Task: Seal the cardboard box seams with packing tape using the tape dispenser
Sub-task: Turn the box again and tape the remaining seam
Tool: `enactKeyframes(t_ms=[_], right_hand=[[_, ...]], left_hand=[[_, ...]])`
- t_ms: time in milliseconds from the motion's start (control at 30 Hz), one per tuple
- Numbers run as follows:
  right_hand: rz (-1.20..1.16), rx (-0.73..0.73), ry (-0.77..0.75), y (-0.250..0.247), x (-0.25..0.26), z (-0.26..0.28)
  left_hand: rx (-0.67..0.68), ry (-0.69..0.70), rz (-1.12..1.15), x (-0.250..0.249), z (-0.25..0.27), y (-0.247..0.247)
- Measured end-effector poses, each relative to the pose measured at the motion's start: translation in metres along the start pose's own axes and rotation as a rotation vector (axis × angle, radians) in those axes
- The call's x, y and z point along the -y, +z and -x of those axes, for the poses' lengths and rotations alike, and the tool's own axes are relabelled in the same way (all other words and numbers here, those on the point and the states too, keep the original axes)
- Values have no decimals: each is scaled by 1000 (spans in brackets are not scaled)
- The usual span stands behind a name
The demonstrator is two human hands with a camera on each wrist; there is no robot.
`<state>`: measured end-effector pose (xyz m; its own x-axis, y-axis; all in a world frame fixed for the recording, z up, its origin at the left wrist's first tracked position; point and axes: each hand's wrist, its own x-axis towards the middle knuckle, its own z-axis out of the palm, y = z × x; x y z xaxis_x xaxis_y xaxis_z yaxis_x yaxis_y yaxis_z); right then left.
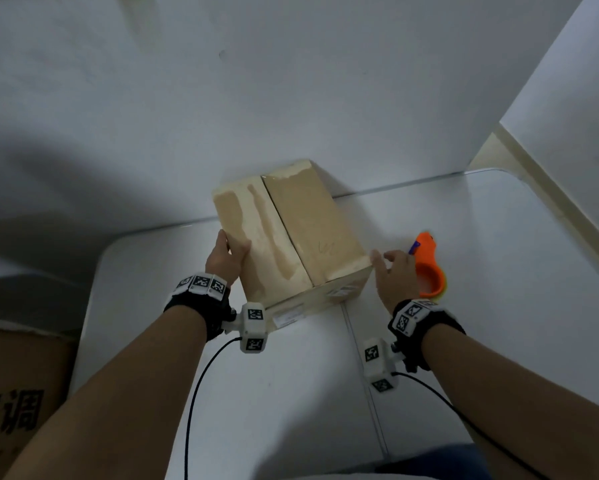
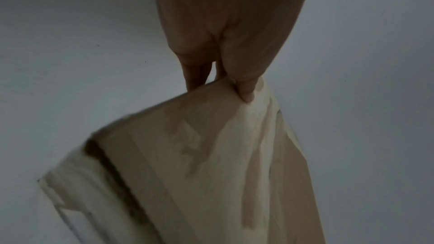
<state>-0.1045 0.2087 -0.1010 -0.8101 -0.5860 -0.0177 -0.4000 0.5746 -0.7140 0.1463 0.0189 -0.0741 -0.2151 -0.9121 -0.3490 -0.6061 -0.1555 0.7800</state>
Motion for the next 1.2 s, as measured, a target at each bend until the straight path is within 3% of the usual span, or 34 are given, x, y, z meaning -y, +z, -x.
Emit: enactKeyframes(t_ms=[67, 100, 200, 267, 333, 467, 633, 767, 867, 967, 1100, 1200], right_hand=[[91, -112, -5, 1, -13, -5], [71, -104, 132, -2, -14, -10], [173, 5, 416, -3, -32, -24], [212, 150, 410, -3, -41, -36], [251, 346, 458, 1, -43, -41], [358, 453, 514, 11, -59, -38], [372, 438, 464, 3, -63, -24], [108, 241, 492, -11, -56, -25], [66, 251, 534, -18, -57, -27], [-188, 179, 495, -32, -47, -31], [-461, 56, 328, -69, 7, -34], [-593, 203, 151, -97, 57, -26]], left_hand=[[-21, 11, -47, -8, 5, 1], [-51, 26, -86, -12, 6, 2], [-154, 172, -263, -23, 2, 7], [-145, 274, -409, -22, -2, 9], [-118, 277, -532, -20, -1, 11], [-108, 340, -599, -25, 3, 15], [-70, 365, -533, -39, 1, 20], [-30, 374, -492, -50, 0, 29], [-2, 401, -427, -57, 6, 34], [31, 390, -341, -67, 15, 35], [43, 260, -8, -85, 24, 33], [170, 121, 353, -96, 30, 26]])
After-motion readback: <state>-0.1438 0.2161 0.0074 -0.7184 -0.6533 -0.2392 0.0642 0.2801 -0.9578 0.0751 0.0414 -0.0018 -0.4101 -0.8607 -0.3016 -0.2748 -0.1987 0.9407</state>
